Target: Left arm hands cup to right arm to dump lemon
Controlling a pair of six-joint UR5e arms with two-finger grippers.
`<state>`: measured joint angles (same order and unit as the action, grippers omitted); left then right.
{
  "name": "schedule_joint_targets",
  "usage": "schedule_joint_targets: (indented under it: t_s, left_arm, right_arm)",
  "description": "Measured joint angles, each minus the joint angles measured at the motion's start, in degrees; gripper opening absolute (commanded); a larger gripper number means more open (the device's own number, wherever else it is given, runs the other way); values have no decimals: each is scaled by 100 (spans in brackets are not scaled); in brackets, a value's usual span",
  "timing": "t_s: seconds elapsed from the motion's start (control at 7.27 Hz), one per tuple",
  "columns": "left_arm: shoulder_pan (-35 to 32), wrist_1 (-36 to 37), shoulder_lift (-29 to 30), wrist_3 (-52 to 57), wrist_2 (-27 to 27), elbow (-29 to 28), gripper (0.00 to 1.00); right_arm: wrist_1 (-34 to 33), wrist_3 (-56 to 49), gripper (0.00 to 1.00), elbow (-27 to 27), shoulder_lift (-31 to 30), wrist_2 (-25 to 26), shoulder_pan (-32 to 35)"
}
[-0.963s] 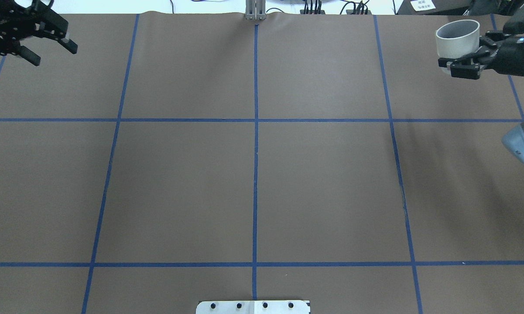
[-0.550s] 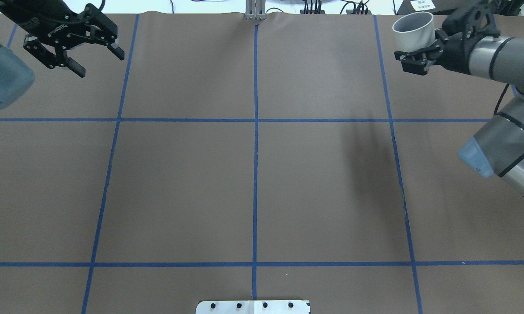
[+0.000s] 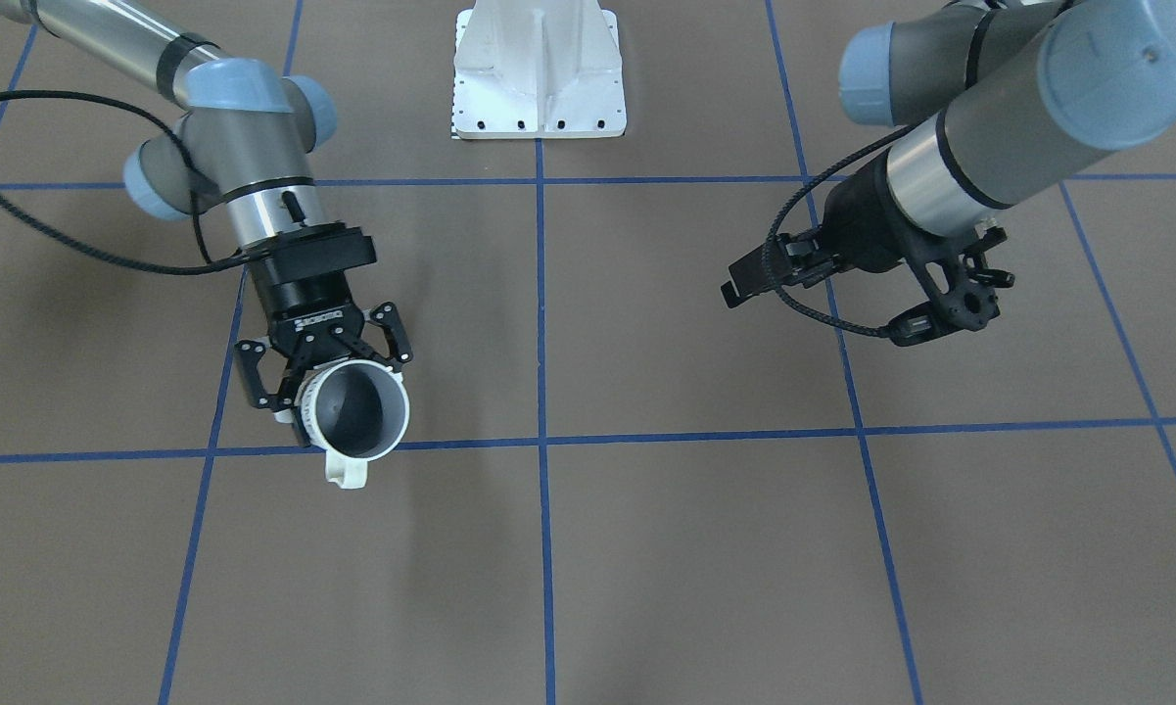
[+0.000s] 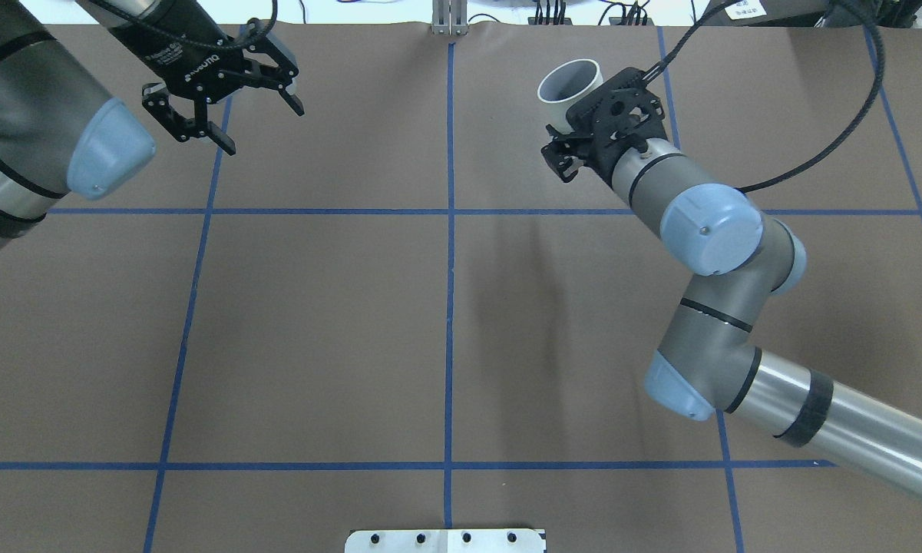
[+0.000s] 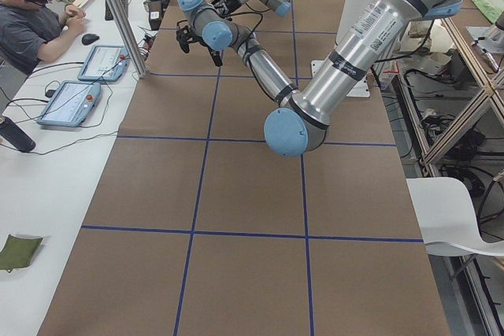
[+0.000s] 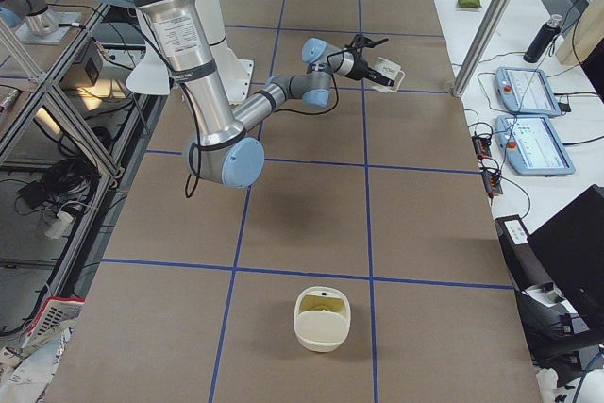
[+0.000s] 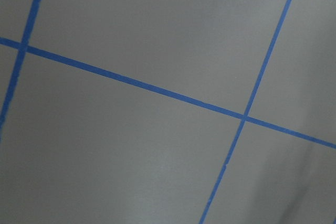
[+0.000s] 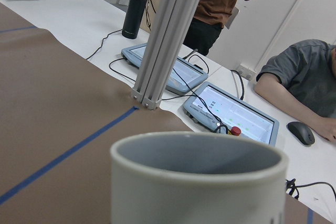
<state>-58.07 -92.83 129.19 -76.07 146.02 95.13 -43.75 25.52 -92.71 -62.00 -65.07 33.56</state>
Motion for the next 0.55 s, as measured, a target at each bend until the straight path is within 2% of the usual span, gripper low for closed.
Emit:
schedule_joint_targets:
  t_s: [0.28,0.55]
  left_arm:
    - [198,-808,335,-662,-15,-579,100]
    - [322,-1056,585,-922,-26,-803,100]
  right_arm:
    - [-560,354,26,224,637,414,-330]
    - [-702,384,28,536,921,904,-649]
